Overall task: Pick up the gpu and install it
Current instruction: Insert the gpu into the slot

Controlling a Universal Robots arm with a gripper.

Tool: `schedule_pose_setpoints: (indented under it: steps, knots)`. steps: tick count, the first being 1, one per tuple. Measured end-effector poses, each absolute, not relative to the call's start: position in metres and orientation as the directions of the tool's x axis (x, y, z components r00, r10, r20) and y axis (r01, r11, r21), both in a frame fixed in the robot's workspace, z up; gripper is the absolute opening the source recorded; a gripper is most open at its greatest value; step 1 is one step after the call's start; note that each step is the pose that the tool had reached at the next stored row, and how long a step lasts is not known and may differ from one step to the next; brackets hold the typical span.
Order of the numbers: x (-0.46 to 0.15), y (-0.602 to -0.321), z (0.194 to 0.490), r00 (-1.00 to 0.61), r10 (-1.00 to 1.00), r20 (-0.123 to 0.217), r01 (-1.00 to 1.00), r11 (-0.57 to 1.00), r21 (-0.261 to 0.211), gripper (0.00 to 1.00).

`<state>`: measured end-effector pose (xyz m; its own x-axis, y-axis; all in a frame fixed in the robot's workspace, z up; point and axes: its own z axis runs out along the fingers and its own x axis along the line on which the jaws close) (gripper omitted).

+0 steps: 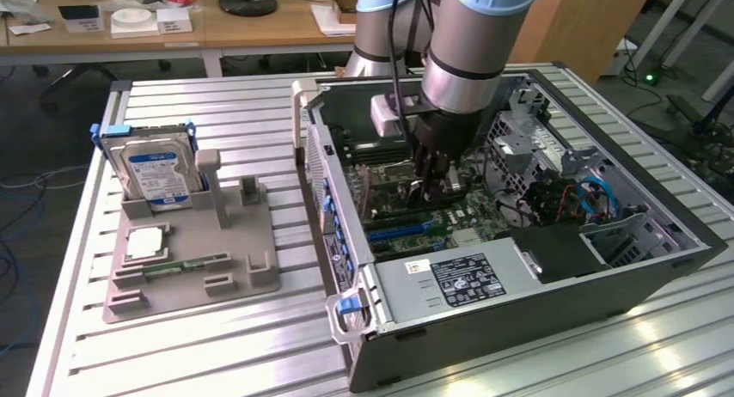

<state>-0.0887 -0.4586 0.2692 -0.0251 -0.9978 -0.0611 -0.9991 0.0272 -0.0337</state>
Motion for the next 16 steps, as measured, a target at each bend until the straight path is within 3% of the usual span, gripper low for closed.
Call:
schedule_pose_setpoints:
  steps: [16]
  knots:
    - [-0.0937, -0.4625, 0.2608, -0.025, -0.998, -0.061, -0.999, 0.027, -0.034, 0.28]
